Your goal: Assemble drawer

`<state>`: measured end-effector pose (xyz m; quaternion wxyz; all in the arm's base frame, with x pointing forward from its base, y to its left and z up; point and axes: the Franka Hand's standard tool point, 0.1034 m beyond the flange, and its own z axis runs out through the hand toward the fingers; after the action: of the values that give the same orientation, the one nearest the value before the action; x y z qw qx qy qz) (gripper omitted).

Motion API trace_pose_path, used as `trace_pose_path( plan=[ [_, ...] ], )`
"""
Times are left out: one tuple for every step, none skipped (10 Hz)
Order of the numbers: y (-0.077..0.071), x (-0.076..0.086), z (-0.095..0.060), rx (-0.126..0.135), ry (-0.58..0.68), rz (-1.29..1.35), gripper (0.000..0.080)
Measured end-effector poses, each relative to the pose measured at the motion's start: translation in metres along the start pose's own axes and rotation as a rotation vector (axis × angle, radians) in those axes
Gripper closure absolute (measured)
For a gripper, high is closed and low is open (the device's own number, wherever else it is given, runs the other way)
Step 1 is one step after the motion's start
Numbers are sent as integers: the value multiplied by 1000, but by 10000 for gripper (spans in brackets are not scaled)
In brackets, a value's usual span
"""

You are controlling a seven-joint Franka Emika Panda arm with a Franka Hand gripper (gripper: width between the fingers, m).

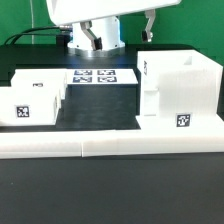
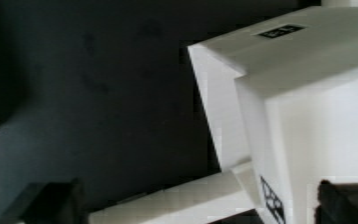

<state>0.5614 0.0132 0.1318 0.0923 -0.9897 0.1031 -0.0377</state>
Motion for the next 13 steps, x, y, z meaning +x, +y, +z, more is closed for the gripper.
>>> trace_pose_path(
  plan=[
    [3, 0, 0, -1, -4, -19, 151],
    [20, -3, -1, -15, -29, -5, 151],
    [36, -2, -3, -43, -30, -11, 151],
    [49, -5, -1, -62, -31, -1, 151],
    [60, -7, 6, -75, -18, 19, 151],
    [73, -9, 14, -87, -4, -12, 151],
    [80, -11, 18, -88, 2, -26, 151],
    [75, -9, 16, -85, 5, -18, 151],
    [74, -9, 16, -86, 6, -21, 151],
    [75, -9, 16, -86, 5, -20, 151],
    [79, -10, 18, -88, 1, -55, 151],
    [98, -12, 24, -93, -15, -120, 151],
    [114, -11, 29, -98, -26, -145, 151]
  ],
)
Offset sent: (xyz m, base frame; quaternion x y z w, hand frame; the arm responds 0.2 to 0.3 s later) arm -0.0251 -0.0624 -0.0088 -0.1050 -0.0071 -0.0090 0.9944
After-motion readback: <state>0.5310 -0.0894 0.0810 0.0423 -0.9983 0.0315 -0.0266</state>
